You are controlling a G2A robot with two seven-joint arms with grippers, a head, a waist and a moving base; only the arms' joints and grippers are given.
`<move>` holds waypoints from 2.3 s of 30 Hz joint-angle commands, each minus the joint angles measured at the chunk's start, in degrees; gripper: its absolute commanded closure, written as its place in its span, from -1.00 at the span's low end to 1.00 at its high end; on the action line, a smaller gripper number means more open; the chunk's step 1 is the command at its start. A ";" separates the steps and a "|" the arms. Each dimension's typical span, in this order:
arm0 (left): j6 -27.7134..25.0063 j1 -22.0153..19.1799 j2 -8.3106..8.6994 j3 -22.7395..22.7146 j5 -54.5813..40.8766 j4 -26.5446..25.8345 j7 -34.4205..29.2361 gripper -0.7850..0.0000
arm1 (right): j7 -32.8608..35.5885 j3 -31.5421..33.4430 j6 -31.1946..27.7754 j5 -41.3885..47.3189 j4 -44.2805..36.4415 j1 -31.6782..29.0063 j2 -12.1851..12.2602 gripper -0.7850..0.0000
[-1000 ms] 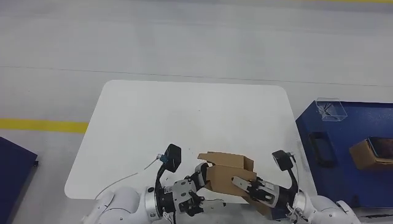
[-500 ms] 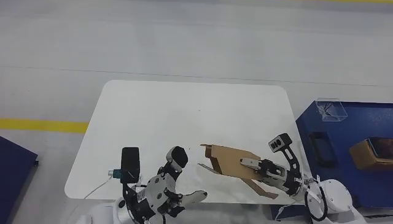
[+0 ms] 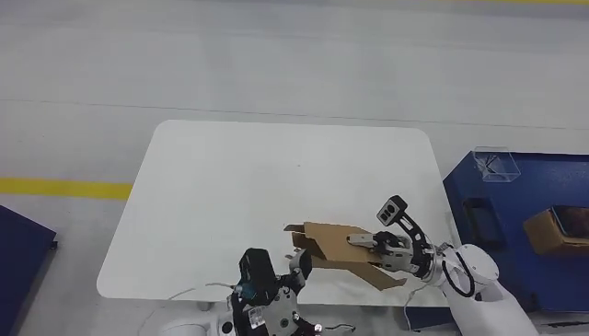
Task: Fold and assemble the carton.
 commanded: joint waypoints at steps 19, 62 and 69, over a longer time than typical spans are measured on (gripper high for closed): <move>1.77 -7.08 -0.78 2.55 -11.58 5.62 -5.14 -1.00 | 1.76 0.88 -2.54 1.26 -1.54 -1.57 0.13 1.00; 3.06 2.16 0.86 -9.05 -50.28 8.51 -5.50 -1.00 | 20.31 -10.37 10.54 27.23 25.27 16.77 -3.59 1.00; 12.62 -2.28 0.67 -5.78 -49.67 10.86 -11.53 -1.00 | 20.31 -9.51 9.13 26.62 17.15 14.04 -3.27 1.00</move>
